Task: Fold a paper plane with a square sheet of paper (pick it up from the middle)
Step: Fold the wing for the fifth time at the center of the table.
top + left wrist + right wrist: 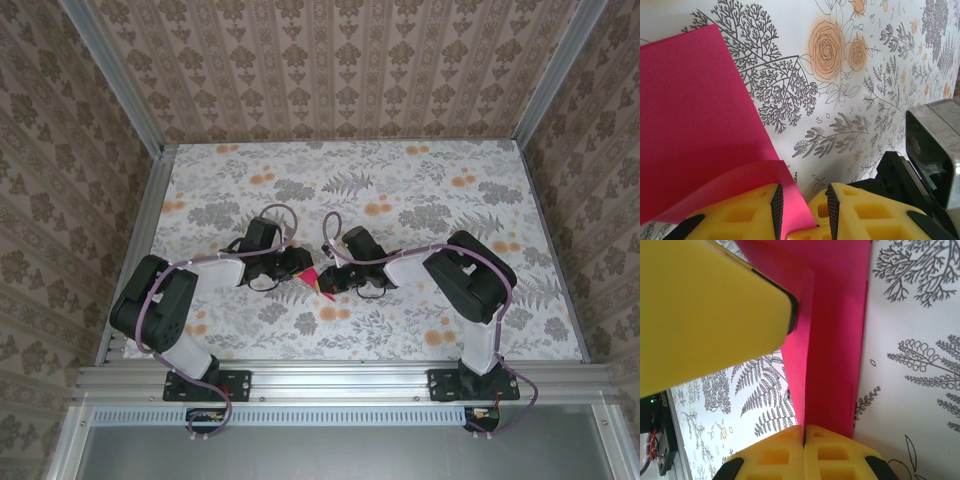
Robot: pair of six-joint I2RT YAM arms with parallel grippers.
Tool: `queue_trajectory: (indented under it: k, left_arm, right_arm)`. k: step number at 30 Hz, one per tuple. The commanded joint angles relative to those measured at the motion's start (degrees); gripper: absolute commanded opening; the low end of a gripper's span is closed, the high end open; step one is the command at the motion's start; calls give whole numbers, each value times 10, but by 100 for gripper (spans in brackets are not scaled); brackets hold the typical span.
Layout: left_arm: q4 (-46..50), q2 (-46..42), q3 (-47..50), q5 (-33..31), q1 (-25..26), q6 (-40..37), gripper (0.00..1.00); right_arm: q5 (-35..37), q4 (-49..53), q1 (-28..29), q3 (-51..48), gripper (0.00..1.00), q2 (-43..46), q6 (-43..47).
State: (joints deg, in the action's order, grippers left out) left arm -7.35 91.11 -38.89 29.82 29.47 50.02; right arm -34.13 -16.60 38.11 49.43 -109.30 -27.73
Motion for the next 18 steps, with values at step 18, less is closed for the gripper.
queue_trajectory:
  k: [18]
  left_arm:
    - [-33,-58,51,17,8,-38,32]
  right_arm:
    - [-24,-5,-21,1,3,-35,-70]
